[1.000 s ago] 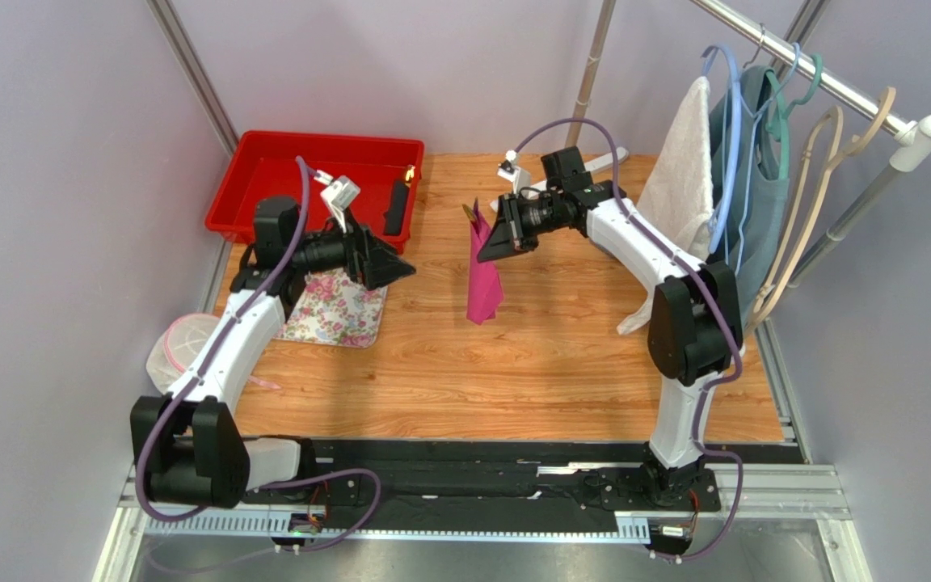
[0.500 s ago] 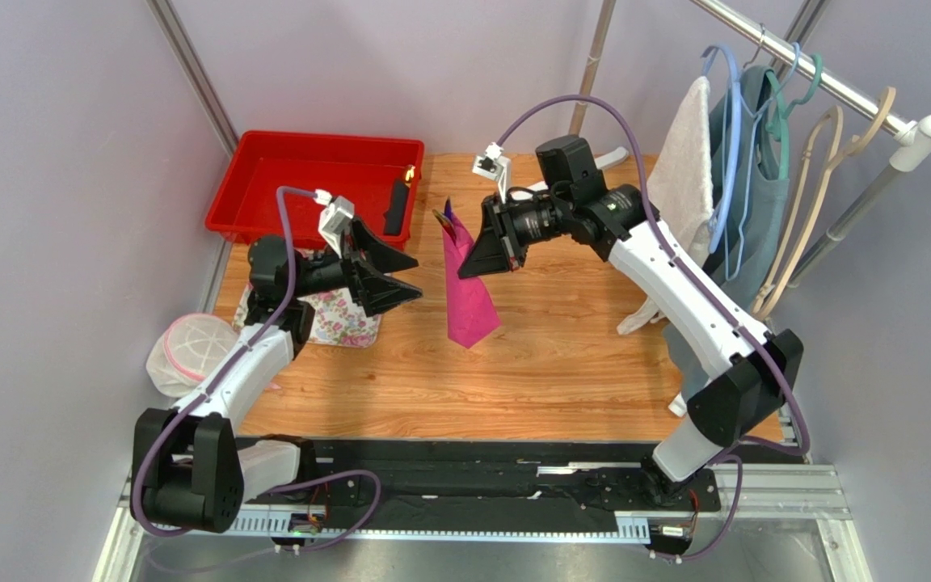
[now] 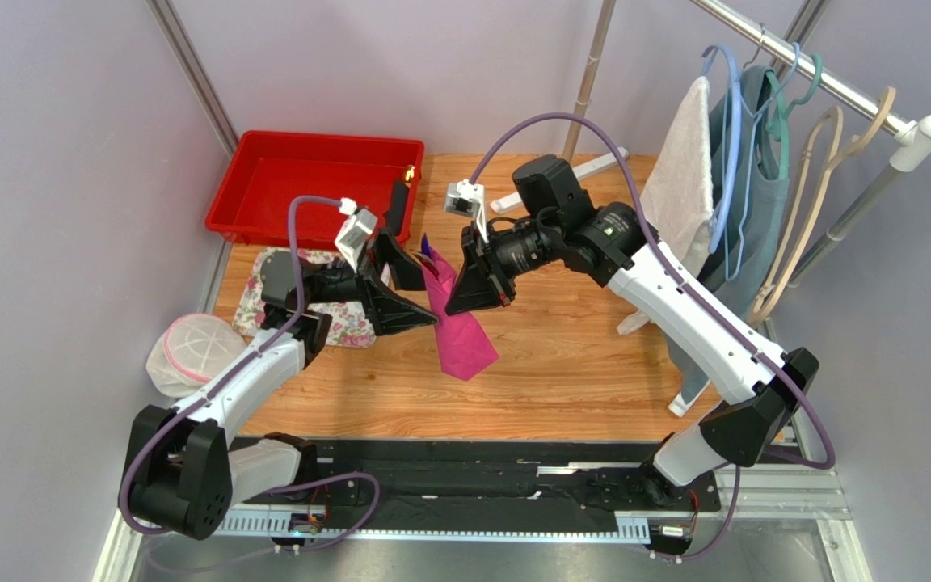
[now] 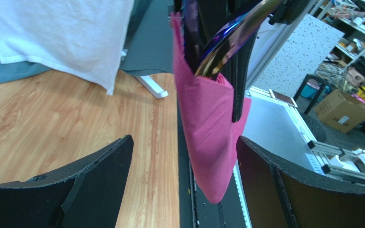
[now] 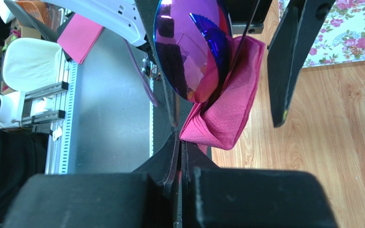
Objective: Place the utensils on the paper napkin and roll it up
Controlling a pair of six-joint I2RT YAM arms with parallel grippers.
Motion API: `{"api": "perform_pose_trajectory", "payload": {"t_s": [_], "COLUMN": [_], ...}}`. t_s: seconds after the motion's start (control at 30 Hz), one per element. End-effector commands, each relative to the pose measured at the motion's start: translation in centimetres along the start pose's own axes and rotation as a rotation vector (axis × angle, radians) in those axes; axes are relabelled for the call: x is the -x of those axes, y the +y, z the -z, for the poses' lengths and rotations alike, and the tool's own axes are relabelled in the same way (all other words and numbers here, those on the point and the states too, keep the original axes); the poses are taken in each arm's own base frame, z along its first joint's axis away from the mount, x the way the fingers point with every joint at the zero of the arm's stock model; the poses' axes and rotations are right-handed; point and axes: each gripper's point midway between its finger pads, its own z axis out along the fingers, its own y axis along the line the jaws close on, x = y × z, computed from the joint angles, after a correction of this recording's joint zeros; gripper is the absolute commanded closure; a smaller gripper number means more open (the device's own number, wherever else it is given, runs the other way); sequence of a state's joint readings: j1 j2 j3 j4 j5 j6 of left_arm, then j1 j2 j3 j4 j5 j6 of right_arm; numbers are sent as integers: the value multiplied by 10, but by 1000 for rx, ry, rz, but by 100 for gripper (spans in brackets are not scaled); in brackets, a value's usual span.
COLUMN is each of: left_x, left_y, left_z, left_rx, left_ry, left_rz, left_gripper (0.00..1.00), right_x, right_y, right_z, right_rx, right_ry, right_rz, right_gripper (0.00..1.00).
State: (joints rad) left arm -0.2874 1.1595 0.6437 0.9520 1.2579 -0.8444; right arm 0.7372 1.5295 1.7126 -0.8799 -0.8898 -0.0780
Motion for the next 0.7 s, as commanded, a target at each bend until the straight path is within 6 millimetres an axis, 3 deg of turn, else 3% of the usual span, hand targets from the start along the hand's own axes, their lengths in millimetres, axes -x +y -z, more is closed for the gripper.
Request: {"api": "perform_pose_trajectory", "payload": {"t_s": [0.0,0.27,0.67], "left_x": [3,2,6], "left_y": [-25,-43,-45], "left_z": [-4,-13,-16], "left_rx": [-79,-145,-144], "left_ry": [9,23,8], "left_rz": [-90,-111,-106], "left_gripper": [12,26,41], "right_x": [26,26,27], "right_y": [25,31,45], "right_z": [17,14,12], "right_rx": [0,11,32], "right_ry": [-69,-61,-56], "right_rz": [159,186,234], "right_gripper": [100,100,100]}}
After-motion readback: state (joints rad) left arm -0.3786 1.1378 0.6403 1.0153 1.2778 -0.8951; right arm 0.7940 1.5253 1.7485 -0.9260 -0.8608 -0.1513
